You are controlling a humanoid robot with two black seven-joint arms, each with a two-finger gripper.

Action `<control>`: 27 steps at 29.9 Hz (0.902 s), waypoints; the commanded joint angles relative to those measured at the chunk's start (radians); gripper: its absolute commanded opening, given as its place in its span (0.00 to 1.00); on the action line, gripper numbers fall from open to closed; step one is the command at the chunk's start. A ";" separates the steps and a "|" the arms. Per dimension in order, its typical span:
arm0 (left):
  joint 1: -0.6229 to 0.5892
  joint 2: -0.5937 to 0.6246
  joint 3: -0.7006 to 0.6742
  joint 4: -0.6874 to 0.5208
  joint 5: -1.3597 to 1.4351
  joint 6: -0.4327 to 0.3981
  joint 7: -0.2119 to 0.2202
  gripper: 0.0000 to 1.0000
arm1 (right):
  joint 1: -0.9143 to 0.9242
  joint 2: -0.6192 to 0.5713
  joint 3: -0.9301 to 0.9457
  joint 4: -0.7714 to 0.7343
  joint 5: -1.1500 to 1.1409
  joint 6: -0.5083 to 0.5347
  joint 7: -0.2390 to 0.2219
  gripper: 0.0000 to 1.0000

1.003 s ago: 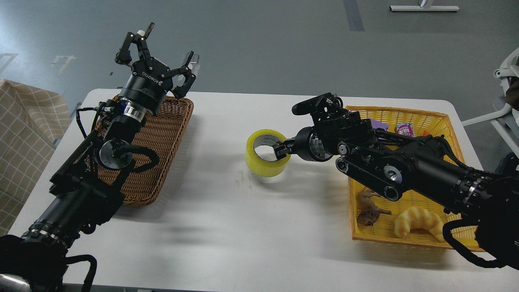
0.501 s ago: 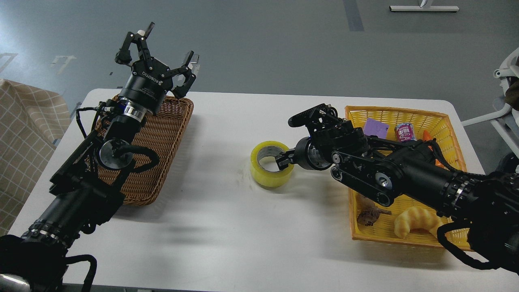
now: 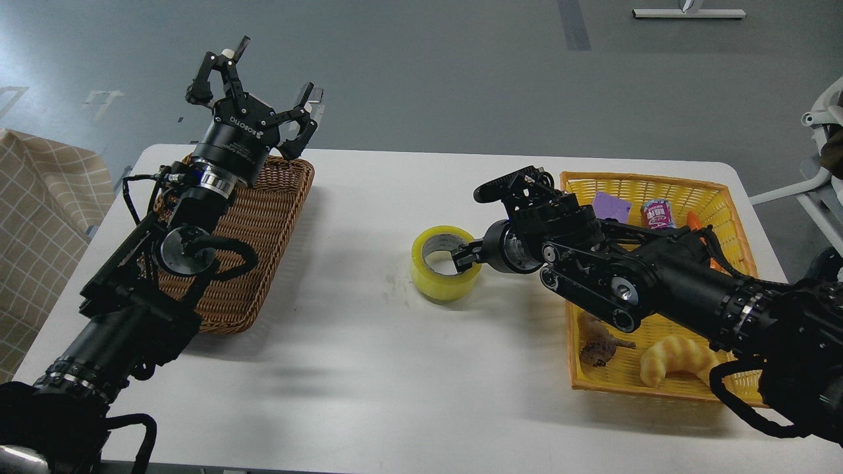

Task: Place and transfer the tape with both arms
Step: 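Lower the tape roll onto the table and release the right gripper, then withdraw the right gripper back above the yellow tray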

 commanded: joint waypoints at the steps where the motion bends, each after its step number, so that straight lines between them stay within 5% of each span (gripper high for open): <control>1: 0.000 0.000 0.000 0.001 0.000 0.000 0.000 0.98 | -0.003 0.000 0.002 -0.001 0.004 0.000 0.000 0.99; 14: 0.000 0.000 0.002 -0.001 0.000 0.000 0.002 0.98 | 0.031 -0.003 0.058 0.080 0.009 0.000 0.003 1.00; 27: 0.002 0.009 0.015 0.001 0.000 0.000 0.002 0.98 | 0.051 -0.227 0.199 0.297 0.009 0.000 0.002 1.00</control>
